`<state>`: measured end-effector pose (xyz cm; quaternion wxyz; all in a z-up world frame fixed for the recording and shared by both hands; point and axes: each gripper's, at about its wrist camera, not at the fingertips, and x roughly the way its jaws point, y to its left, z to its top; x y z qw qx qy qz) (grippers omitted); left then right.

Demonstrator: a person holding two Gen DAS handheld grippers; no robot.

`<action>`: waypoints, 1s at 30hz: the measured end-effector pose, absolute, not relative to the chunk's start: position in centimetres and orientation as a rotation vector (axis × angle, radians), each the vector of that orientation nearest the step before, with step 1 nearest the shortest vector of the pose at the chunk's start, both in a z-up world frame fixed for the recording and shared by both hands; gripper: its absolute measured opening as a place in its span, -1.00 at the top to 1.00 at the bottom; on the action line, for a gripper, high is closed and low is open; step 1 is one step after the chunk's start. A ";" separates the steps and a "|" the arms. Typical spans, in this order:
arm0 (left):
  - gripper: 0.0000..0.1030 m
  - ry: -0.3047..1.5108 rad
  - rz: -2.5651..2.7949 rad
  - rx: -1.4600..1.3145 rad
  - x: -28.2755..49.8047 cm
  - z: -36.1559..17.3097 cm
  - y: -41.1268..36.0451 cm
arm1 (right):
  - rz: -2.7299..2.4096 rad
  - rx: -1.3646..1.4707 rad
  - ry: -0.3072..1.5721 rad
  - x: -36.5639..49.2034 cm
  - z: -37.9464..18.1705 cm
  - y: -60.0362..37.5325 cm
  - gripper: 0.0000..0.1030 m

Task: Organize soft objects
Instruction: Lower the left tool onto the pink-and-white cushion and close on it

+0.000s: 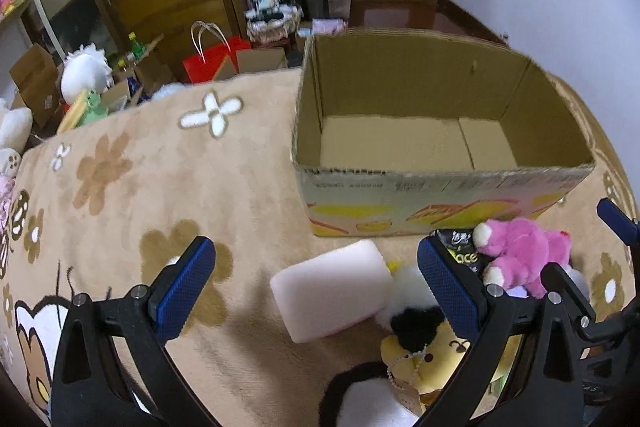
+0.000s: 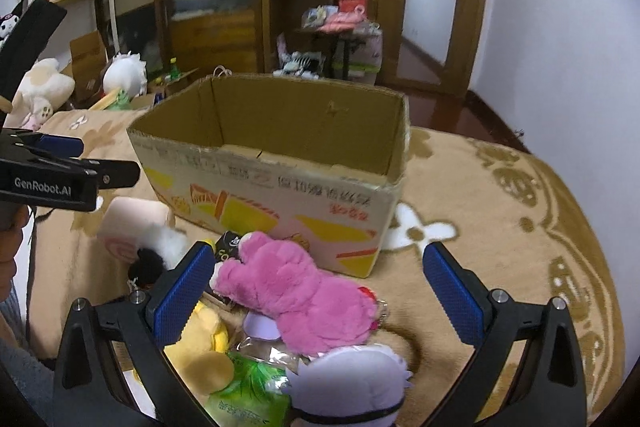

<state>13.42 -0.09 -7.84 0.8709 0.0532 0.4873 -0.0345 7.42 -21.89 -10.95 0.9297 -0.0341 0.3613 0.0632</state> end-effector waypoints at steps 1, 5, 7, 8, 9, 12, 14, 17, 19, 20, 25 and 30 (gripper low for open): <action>-0.95 1.029 -0.074 0.107 13.6 -8.2 -0.1 | 0.136 -0.065 0.751 7.8 -11.3 -21.8 -1.00; -0.95 1.083 -0.081 0.099 14.5 -9.8 -0.2 | 0.157 -0.061 0.792 8.7 -12.4 -21.6 -1.00; -0.95 1.103 -0.086 0.088 14.7 -10.3 -0.3 | 0.174 -0.062 0.816 9.2 -13.1 -21.3 -1.00; -0.95 1.118 -0.089 0.082 14.9 -10.7 -0.3 | 0.180 -0.064 0.826 9.2 -13.3 -21.2 -1.00; -0.95 1.134 -0.088 0.077 15.1 -11.1 -0.3 | 0.188 -0.067 0.838 9.3 -13.6 -21.0 -1.00; -0.95 1.179 -0.078 0.050 15.7 -12.2 -0.1 | 0.204 -0.089 0.864 9.6 -14.4 -20.3 -1.00; -0.95 1.198 -0.073 0.042 16.0 -12.8 0.1 | 0.206 -0.112 0.865 9.6 -14.6 -20.0 -1.00; -0.95 1.229 -0.070 0.036 16.3 -13.7 -0.1 | 0.207 -0.119 0.872 9.8 -14.9 -19.8 -1.00; -0.94 1.253 -0.074 0.031 16.4 -14.2 -0.2 | 0.204 -0.130 0.874 9.8 -15.0 -19.6 -1.00; -0.93 1.264 -0.075 0.028 16.5 -14.5 -0.2 | 0.203 -0.137 0.873 9.8 -15.1 -19.5 -1.00; -0.75 1.291 -0.084 0.015 16.5 -15.3 -0.5 | 0.197 -0.148 0.871 9.9 -15.1 -19.0 -1.00; -0.61 1.302 -0.078 -0.020 16.6 -15.3 -0.4 | 0.201 -0.158 0.874 9.9 -15.3 -18.9 -1.00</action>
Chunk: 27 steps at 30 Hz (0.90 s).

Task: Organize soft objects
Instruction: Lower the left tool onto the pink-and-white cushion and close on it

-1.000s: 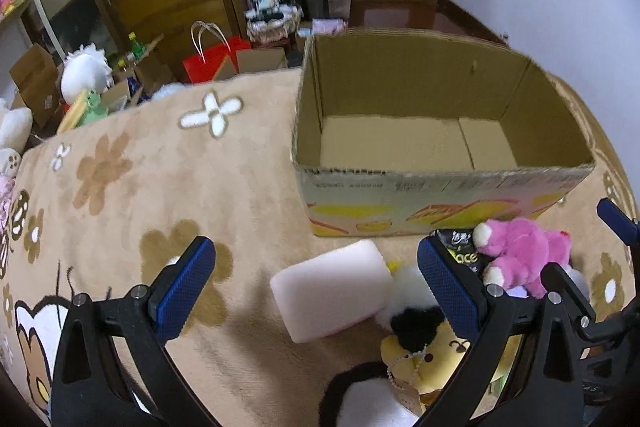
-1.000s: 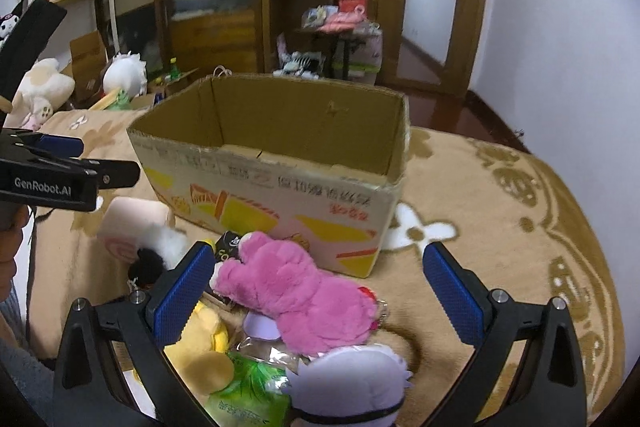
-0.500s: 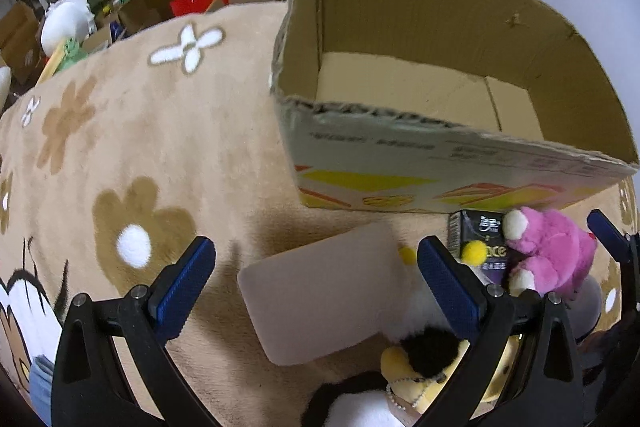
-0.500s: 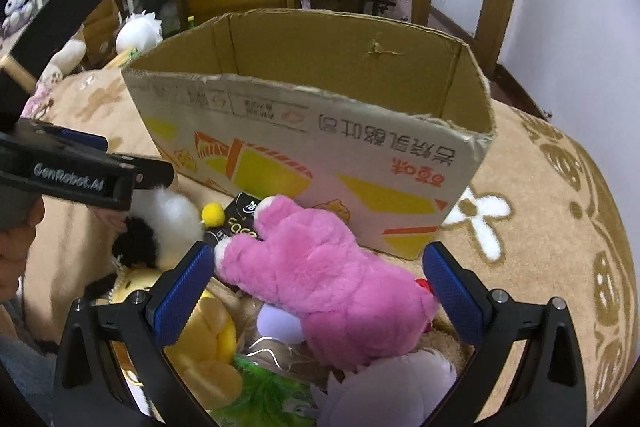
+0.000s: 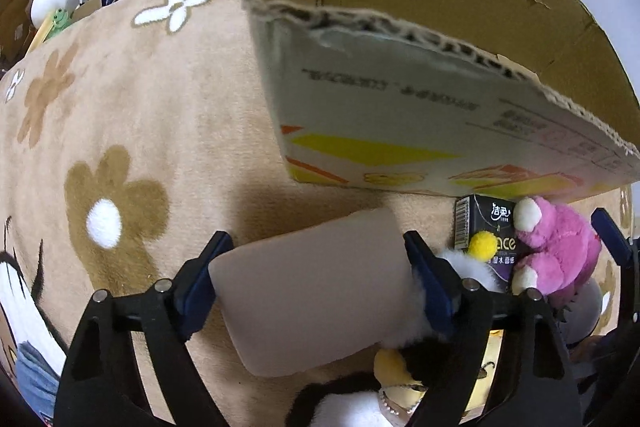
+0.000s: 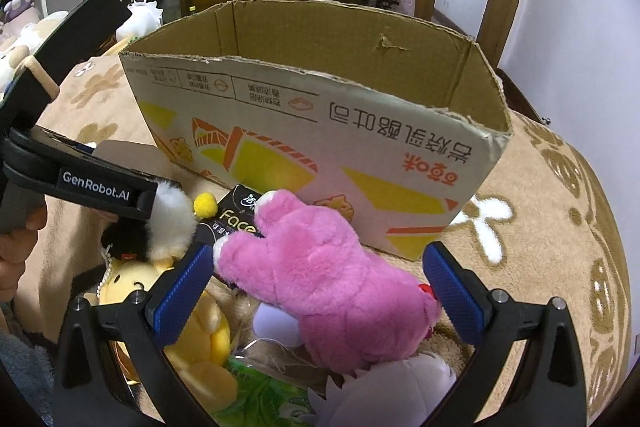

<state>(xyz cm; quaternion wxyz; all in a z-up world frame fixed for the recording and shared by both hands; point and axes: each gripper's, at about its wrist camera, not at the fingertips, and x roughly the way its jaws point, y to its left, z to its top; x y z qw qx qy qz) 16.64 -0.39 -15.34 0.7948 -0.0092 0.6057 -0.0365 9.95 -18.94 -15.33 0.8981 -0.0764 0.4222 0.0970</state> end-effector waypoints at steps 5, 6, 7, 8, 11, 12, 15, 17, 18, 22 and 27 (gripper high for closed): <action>-0.60 1.291 -0.070 -0.066 16.8 -15.2 0.8 | 0.204 -0.176 0.876 9.9 -15.5 -18.6 -1.00; -0.60 1.289 -0.069 -0.076 16.8 -15.2 1.0 | 0.208 -0.174 0.877 9.8 -15.5 -18.6 -1.00; -0.60 1.289 -0.068 -0.082 16.8 -15.1 1.1 | 0.210 -0.175 0.878 9.8 -15.4 -18.5 -1.00; -0.60 1.292 -0.068 -0.090 16.9 -15.1 1.7 | 0.207 -0.181 0.879 9.8 -15.5 -18.4 -1.00; -0.60 1.302 -0.056 -0.084 16.7 -15.6 1.9 | 0.195 -0.200 0.874 9.8 -15.8 -18.1 -1.00; -0.60 1.305 -0.054 -0.079 16.6 -15.8 2.1 | 0.191 -0.207 0.870 9.8 -16.0 -17.9 -1.00; -0.46 1.302 -0.058 -0.069 16.1 -15.8 2.0 | 0.180 -0.224 0.861 9.6 -16.0 -17.6 -1.00; -0.41 1.293 -0.062 -0.057 15.9 -15.7 2.0 | 0.177 -0.227 0.855 9.5 -16.0 -17.5 -1.00; -0.37 1.290 -0.066 -0.053 15.8 -15.6 2.0 | 0.178 -0.226 0.852 9.4 -15.9 -17.5 -1.00; -0.27 1.277 -0.078 -0.057 15.0 -15.0 2.3 | 0.217 -0.220 0.838 8.8 -15.7 -17.1 -0.83; -0.17 1.254 -0.078 -0.048 14.8 -14.1 2.1 | 0.260 -0.219 0.836 8.4 -15.4 -16.9 -0.40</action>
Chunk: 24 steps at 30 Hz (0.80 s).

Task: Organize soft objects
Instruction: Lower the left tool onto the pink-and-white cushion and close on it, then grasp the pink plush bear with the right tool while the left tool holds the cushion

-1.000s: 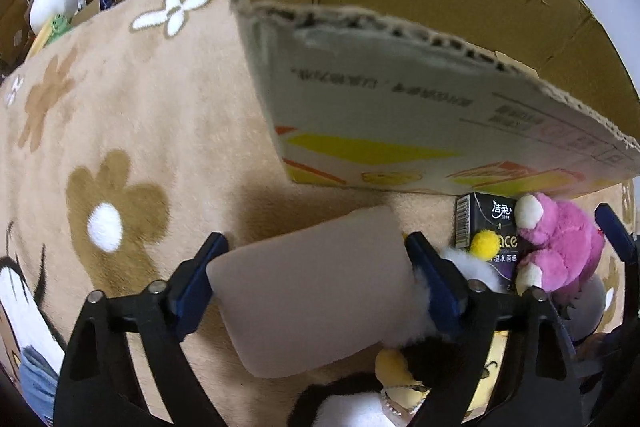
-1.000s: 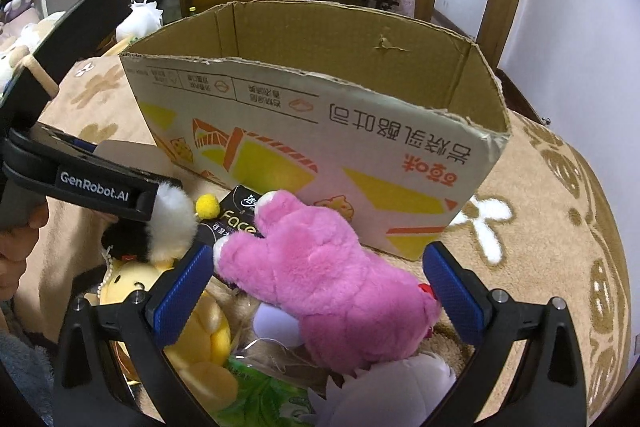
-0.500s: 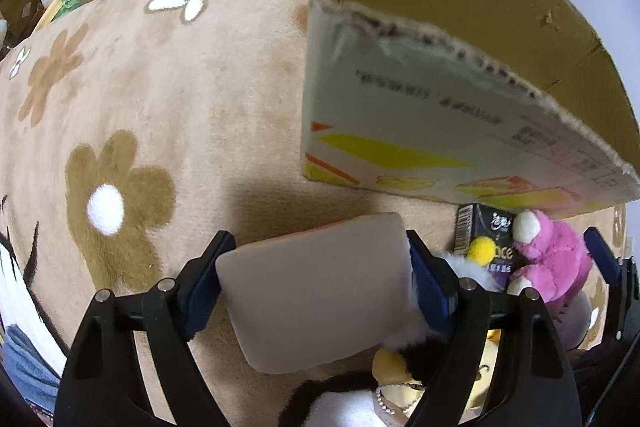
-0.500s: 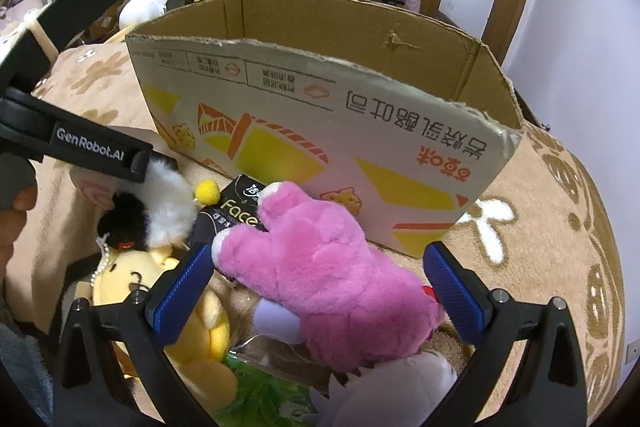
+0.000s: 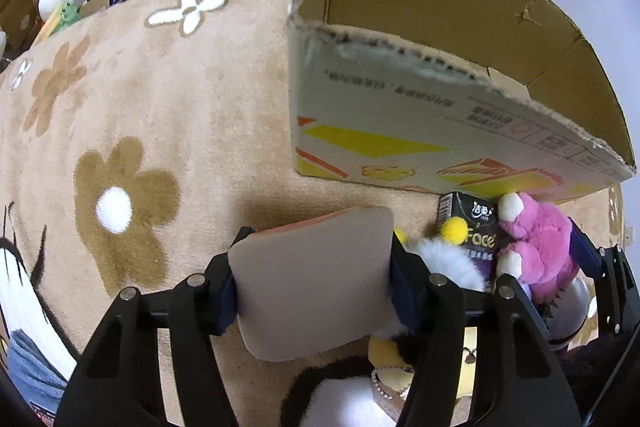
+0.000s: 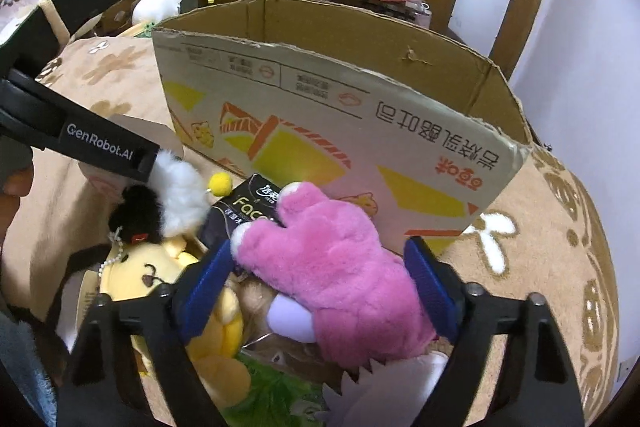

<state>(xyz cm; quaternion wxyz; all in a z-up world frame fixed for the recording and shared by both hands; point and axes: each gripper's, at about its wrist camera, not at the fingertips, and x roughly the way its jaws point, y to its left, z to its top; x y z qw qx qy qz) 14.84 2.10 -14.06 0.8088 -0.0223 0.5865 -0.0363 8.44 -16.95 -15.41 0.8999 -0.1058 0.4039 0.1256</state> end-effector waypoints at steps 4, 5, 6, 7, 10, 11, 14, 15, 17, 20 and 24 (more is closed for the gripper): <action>-0.17 1.210 -0.054 -0.017 14.1 -13.2 1.4 | 0.254 -0.231 0.832 8.2 -15.1 -16.7 -0.38; -0.17 1.199 -0.057 -0.019 14.0 -12.9 1.3 | 0.253 -0.225 0.830 8.2 -15.0 -16.8 -0.35; -0.17 1.188 -0.062 -0.023 13.9 -12.6 1.1 | 0.251 -0.210 0.827 8.1 -14.8 -17.0 -0.35; -0.17 1.178 -0.066 -0.026 13.8 -12.4 1.0 | 0.252 -0.198 0.826 8.0 -14.6 -17.1 -0.34; -0.18 1.138 -0.078 -0.029 13.3 -11.5 1.1 | 0.247 -0.183 0.810 7.5 -14.1 -17.5 -0.32; -0.19 1.126 -0.084 -0.028 13.1 -11.0 0.7 | 0.247 -0.179 0.806 7.4 -13.9 -17.6 -0.32; -0.20 1.100 -0.098 -0.027 12.7 -10.4 0.4 | 0.241 -0.175 0.800 6.9 -13.5 -17.7 -0.32; -0.21 1.094 -0.104 -0.025 12.5 -10.2 0.3 | 0.240 -0.171 0.796 6.8 -13.4 -17.8 -0.32; -0.26 1.092 -0.131 -0.028 12.5 -10.1 0.0 | 0.237 -0.158 0.790 6.5 -13.1 -17.9 -0.32; -0.32 1.137 -0.172 -0.015 12.3 -10.9 -0.9 | 0.236 -0.141 0.796 6.4 -12.8 -18.3 -0.32; -0.34 1.185 -0.148 0.032 12.9 -12.4 -1.7 | 0.236 -0.150 0.805 6.3 -12.8 -18.3 -0.32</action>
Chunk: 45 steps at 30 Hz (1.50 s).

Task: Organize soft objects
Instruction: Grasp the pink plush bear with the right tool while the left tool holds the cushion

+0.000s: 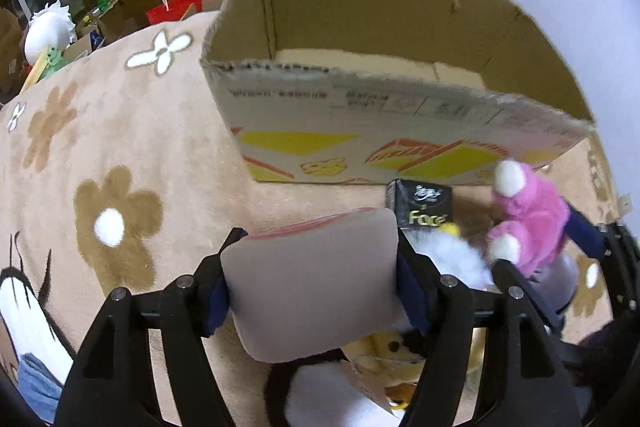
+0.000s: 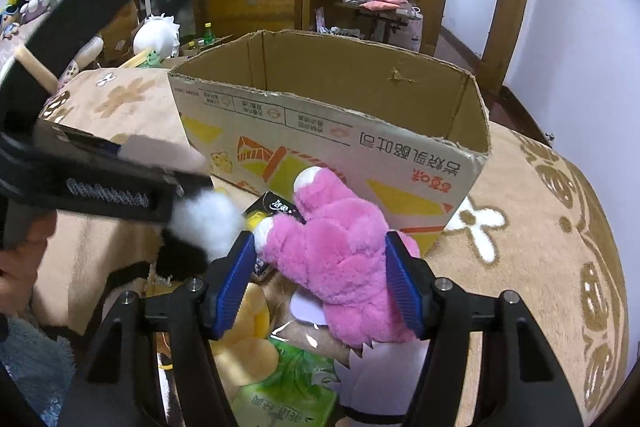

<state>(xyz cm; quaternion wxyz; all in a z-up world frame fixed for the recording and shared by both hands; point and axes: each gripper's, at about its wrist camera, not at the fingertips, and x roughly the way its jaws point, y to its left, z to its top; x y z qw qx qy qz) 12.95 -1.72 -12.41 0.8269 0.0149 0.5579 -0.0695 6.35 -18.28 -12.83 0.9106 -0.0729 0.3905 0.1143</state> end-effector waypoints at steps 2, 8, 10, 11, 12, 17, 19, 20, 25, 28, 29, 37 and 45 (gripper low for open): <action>-0.34 1.205 -0.139 0.006 13.4 -12.8 -1.4 | 0.235 -0.157 0.807 6.3 -12.8 -18.2 -0.32; -0.33 1.232 -0.141 -0.145 14.1 -12.8 0.5 | 0.234 -0.154 0.811 6.2 -12.8 -18.1 -0.33; -0.33 1.230 -0.135 -0.169 14.1 -12.6 0.9 | 0.233 -0.153 0.814 6.1 -12.9 -18.1 -0.33; -0.33 1.221 -0.133 -0.172 14.1 -12.4 1.0 | 0.233 -0.153 0.817 6.2 -12.9 -18.1 -0.33; -0.33 1.210 -0.132 -0.172 13.9 -12.2 1.0 | 0.233 -0.152 0.817 6.2 -13.0 -18.1 -0.33; -0.46 1.175 -0.194 -0.190 13.6 -11.5 0.2 | 0.234 -0.152 0.829 6.4 -13.2 -18.1 -0.36; -0.46 1.186 -0.189 -0.170 13.6 -11.7 0.0 | 0.234 -0.159 0.831 6.5 -13.4 -18.1 -0.36; -0.44 1.184 -0.182 -0.161 13.6 -11.7 -0.2 | 0.235 -0.164 0.831 6.5 -13.4 -18.0 -0.36; -0.29 1.202 -0.132 -0.127 13.6 -12.5 -0.3 | 0.237 -0.178 0.834 6.5 -13.6 -17.7 -0.37; -0.32 1.213 -0.114 -0.179 14.1 -12.7 0.4 | 0.240 -0.192 0.835 6.5 -13.7 -17.5 -0.37; -0.32 1.216 -0.112 -0.192 14.2 -12.7 0.6 | 0.240 -0.195 0.835 6.5 -13.7 -17.4 -0.37; 0.19 1.181 -0.110 -0.168 13.7 -12.3 0.5 | 0.232 -0.199 0.826 6.3 -13.7 -17.4 -0.33; 0.26 1.054 -0.077 -0.068 10.9 -9.0 -0.4 | 0.189 -0.157 0.784 5.4 -12.3 -18.7 -0.07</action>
